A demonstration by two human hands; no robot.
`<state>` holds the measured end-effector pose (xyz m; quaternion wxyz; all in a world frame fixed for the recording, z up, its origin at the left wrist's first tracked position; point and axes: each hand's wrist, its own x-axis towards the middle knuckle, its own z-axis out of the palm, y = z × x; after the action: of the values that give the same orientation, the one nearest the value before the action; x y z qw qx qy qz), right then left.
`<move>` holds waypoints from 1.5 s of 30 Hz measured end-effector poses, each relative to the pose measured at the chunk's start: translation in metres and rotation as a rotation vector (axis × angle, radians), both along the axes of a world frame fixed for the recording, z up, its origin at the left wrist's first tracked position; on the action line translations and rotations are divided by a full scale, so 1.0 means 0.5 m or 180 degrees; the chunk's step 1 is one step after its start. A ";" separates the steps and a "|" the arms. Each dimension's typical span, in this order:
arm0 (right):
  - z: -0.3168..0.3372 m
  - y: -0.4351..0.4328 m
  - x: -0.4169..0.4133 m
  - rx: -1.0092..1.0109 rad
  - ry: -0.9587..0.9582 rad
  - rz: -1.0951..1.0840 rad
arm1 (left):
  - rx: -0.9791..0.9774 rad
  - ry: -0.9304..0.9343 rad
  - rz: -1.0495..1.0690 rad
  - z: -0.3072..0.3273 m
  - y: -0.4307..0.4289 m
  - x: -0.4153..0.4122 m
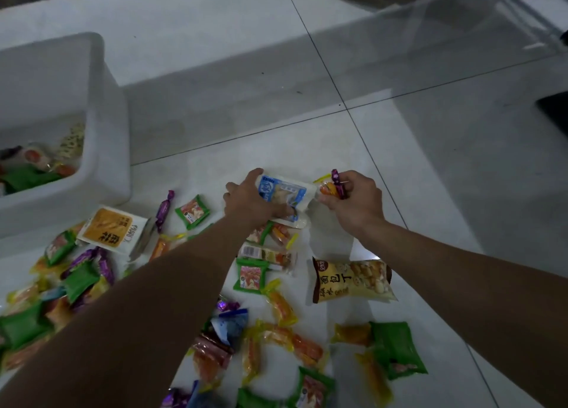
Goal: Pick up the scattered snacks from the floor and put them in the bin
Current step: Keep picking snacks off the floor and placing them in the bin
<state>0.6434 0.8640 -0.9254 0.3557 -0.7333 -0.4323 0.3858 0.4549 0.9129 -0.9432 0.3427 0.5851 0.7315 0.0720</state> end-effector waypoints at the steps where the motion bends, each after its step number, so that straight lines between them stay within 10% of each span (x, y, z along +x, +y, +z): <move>1: 0.001 0.000 -0.003 -0.0011 -0.0016 0.0014 | 0.0046 -0.0223 0.0028 -0.002 0.001 -0.003; 23: 0.267 0.040 -0.178 0.0500 -0.0010 0.0416 | 0.1192 -0.2051 0.0809 0.278 -0.004 -0.191; 32: 0.376 0.114 -0.480 0.0668 0.0145 0.1089 | 0.1898 -0.1907 0.1580 0.437 0.000 -0.525; 45: 0.323 0.201 -0.735 0.0371 0.0219 0.1217 | 0.1497 -0.0923 0.1705 0.278 0.074 -0.803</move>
<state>0.2757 0.9644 -0.7637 0.3324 -0.6024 -0.5729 0.4455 0.0535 0.9501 -0.8041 0.2682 0.4195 0.7659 0.4068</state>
